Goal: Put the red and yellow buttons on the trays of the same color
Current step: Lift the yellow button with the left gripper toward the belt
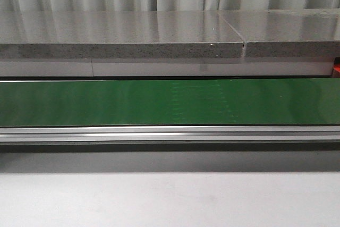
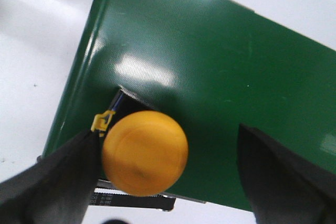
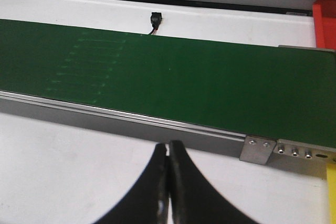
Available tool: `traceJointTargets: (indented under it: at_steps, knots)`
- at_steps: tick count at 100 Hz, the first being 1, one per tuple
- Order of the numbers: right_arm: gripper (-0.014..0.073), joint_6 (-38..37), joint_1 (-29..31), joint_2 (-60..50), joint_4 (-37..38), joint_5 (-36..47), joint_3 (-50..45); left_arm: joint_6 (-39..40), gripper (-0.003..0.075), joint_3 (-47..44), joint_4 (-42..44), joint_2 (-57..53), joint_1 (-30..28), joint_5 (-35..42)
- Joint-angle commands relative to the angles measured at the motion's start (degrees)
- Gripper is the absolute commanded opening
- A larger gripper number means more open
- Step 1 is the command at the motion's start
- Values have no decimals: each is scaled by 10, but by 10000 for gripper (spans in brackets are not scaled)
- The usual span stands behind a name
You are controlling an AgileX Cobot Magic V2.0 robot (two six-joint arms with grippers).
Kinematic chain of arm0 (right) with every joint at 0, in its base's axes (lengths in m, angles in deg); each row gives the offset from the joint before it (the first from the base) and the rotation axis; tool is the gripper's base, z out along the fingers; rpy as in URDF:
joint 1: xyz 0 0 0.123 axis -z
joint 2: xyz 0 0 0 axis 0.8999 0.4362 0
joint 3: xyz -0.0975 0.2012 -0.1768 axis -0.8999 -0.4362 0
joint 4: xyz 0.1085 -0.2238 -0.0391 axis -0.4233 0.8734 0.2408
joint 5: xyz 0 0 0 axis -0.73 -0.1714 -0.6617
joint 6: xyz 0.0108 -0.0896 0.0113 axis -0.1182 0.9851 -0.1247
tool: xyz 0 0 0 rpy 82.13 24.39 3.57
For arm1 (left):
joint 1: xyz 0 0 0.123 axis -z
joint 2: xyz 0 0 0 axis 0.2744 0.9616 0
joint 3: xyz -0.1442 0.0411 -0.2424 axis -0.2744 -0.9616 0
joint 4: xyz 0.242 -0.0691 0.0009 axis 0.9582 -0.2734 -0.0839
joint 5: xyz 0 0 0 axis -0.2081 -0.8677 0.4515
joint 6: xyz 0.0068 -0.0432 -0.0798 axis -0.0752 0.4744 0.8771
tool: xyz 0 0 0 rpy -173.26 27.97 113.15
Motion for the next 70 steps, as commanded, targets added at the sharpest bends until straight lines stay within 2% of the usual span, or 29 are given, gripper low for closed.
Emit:
traceJointTargets:
  at_steps: [1, 28, 56, 70]
  knots:
    - [-65, 5, 0, 5, -1, 37, 15, 0, 512, 16, -13, -39, 3, 18]
    - [-65, 5, 0, 5, -1, 37, 15, 0, 512, 52, 32, -53, -4, 3]
    - [-65, 5, 0, 5, -1, 37, 15, -3, 511, 84, 33, -46, -92, -33]
    - [-65, 5, 0, 5, -1, 37, 15, -30, 511, 84, 37, -13, -127, -50]
